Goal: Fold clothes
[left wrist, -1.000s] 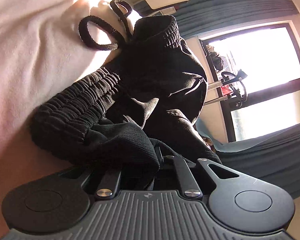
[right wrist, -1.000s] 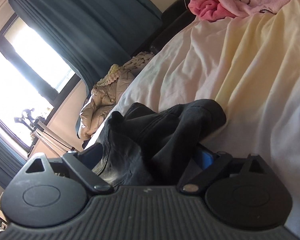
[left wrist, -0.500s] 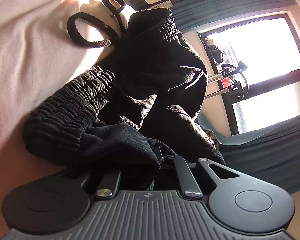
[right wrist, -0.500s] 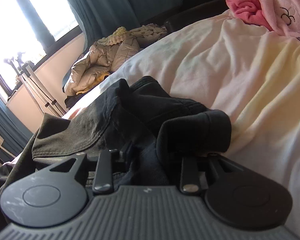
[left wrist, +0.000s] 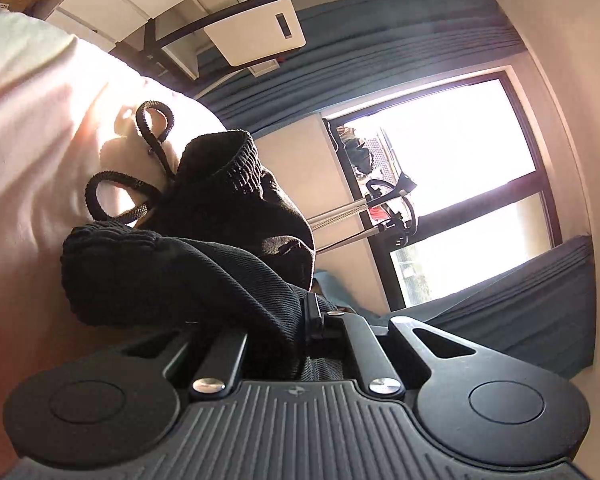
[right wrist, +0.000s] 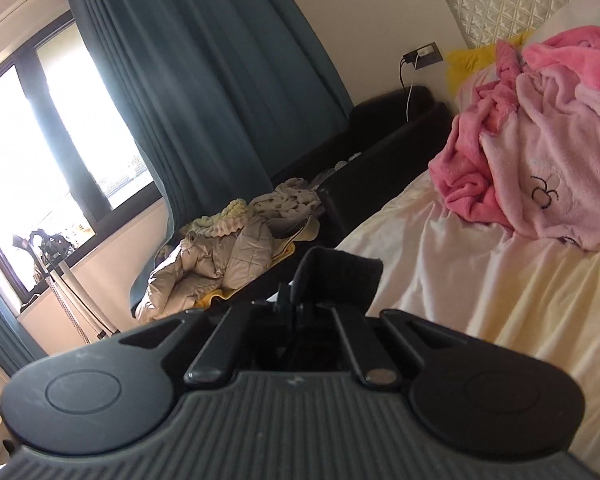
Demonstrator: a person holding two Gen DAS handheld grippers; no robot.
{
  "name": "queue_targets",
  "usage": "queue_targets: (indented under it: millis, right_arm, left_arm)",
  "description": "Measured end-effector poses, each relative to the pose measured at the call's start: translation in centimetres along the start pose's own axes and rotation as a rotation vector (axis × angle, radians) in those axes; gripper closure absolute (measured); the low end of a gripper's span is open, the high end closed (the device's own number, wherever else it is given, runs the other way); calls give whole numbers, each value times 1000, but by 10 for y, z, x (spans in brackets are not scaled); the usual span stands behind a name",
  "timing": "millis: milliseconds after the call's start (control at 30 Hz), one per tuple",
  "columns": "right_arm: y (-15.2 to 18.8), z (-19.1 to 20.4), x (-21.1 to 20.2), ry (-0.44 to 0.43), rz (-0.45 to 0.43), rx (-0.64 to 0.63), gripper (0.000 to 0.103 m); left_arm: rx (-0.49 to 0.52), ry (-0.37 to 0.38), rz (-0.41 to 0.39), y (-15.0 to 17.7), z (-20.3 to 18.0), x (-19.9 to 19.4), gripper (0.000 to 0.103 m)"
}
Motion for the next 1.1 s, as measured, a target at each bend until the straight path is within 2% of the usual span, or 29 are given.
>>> queue_targets:
  millis: [67,233,333,433,500,533,633,733,900,1000,1067,1100]
  right_arm:
    - [9,-23,0,29,16,8,101]
    - [32,-80,0,101,57,30,100]
    - [74,-123,0,158,183,128,99]
    - [86,-136,-18,141,183,203,92]
    - [84,-126,-32,163,195,150,81]
    - [83,-121,-39,172,200,123,71]
    - [81,-99,-69,168,206,18,59]
    - [85,-79,-106,149,203,-45,58]
    - [94,-46,-164,91,227,-63,58]
    - [99,-23,-198,47,224,-141,57]
    - [106,-15,-219,26,231,-191,57]
    - [109,-15,-229,23,235,-202,57]
  left_arm:
    - [-34,3,16,-3,7,-6,96]
    - [-40,-59,31,-6,31,-8,97]
    - [-11,-95,39,-4,38,-2,98]
    - [11,-115,42,0,39,3,98]
    - [30,-131,48,2,40,4,97]
    - [44,-140,50,3,39,4,97]
    - [117,-168,56,7,33,3,97]
    - [196,-194,76,15,24,1,97]
    - [282,-233,123,31,17,-1,97]
    - [381,-255,170,43,11,-3,88]
    - [410,-290,184,49,10,-9,84]
    - [394,-289,177,50,10,-15,78]
Point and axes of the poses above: each gripper's, at about its wrist camera, not at the fingertips, and x roughly the way its jaws point, z to its left, y to its underside, the point moved 2 cm from there along x, roughly the way its jaws point, and after that the axes turned 2 degrees about -z, right-handed, at the moved point
